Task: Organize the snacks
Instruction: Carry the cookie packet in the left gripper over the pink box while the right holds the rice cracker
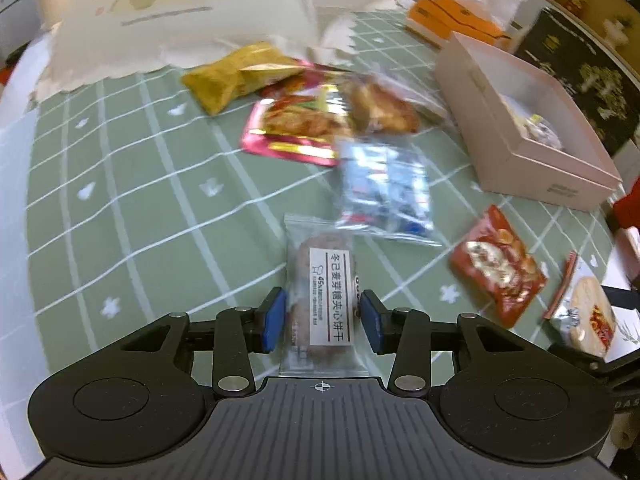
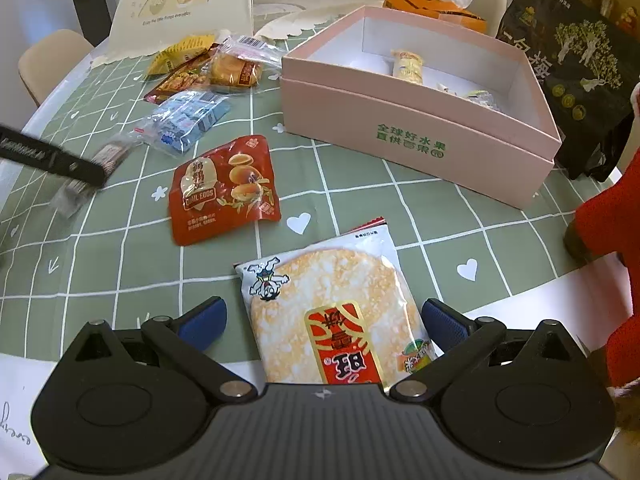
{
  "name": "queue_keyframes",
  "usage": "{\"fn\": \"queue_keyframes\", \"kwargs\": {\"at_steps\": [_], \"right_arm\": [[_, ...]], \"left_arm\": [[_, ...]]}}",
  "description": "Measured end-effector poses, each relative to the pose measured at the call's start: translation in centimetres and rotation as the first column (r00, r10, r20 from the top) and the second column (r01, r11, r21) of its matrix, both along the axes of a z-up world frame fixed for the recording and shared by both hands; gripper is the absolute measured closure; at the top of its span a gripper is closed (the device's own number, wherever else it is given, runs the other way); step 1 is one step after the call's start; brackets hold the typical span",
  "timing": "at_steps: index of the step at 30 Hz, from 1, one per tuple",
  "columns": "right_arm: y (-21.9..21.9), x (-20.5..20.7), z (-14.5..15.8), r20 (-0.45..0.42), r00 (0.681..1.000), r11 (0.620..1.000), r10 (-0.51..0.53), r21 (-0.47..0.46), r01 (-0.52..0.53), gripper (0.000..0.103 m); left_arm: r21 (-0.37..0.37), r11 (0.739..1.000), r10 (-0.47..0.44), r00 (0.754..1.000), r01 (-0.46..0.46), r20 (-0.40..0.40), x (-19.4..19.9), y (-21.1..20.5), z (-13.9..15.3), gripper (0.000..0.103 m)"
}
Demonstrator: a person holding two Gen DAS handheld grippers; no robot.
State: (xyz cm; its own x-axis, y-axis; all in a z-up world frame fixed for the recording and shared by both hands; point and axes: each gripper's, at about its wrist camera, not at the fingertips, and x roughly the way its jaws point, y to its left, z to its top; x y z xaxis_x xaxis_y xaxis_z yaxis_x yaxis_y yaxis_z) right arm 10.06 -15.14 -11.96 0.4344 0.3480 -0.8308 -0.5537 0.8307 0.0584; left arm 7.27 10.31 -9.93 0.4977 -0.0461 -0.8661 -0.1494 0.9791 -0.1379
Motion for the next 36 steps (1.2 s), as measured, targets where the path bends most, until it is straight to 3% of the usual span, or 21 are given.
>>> {"fn": "queue_keyframes", "kwargs": {"at_steps": [2, 5, 9, 13, 16, 20, 24, 31, 36], "right_arm": [[-0.3, 0.0, 0.2, -0.006, 1.0, 1.0, 0.015, -0.004, -0.015, 0.006], [-0.9, 0.0, 0.8, -0.009, 1.0, 1.0, 0.024, -0.006, -0.024, 0.025], [-1.9, 0.0, 1.8, -0.042, 0.999, 1.0, 0.015, 0.008, -0.014, 0.026], [-2.6, -0.9, 3.2, -0.011, 1.0, 1.0, 0.02, 0.003, -0.02, 0.026], [-2.7, -1.4, 3.5, 0.004, 1.0, 1.0, 0.009, -0.024, -0.008, 0.026], [-2.5, -1.5, 3.0, -0.004, 1.0, 0.999, -0.001, -0.041, 0.001, 0.026], [-2.2, -1.4, 2.4, 0.009, 1.0, 0.998, 0.003, -0.059, -0.003, 0.026], [-2.5, -0.1, 1.2, -0.044, 0.999, 0.999, -0.024, -0.041, 0.022, 0.025], [-2.8, 0.0, 0.8, -0.039, 0.999, 0.999, -0.035, -0.026, 0.034, 0.017]], "left_arm": [[-0.022, 0.999, -0.027, 0.999, 0.027, -0.019, 0.2, -1.0, 0.1, 0.067], [-0.071, 0.996, -0.053, 0.998, 0.05, -0.036, -0.4, -2.5, 0.4, 0.08], [-0.108, 0.988, -0.113, 0.992, 0.107, -0.05, -1.2, -4.7, 1.2, 0.085], [-0.111, 0.976, -0.195, 0.978, 0.186, -0.078, -2.1, -7.1, 1.3, 0.085], [-0.086, 0.984, -0.166, 0.981, 0.157, -0.096, -1.9, -7.7, 0.6, 0.085], [-0.182, 0.983, 0.003, 0.998, -0.015, -0.066, -1.2, -5.9, 0.3, 0.083], [-0.143, 0.986, 0.092, 0.996, -0.09, 0.002, -0.7, -5.3, 1.4, 0.078], [-0.057, 0.998, 0.033, 0.998, -0.036, -0.057, 1.1, -7.3, 0.1, 0.075], [-0.029, 0.999, -0.025, 0.997, 0.023, -0.075, 1.6, -9.3, -0.1, 0.054]]}}
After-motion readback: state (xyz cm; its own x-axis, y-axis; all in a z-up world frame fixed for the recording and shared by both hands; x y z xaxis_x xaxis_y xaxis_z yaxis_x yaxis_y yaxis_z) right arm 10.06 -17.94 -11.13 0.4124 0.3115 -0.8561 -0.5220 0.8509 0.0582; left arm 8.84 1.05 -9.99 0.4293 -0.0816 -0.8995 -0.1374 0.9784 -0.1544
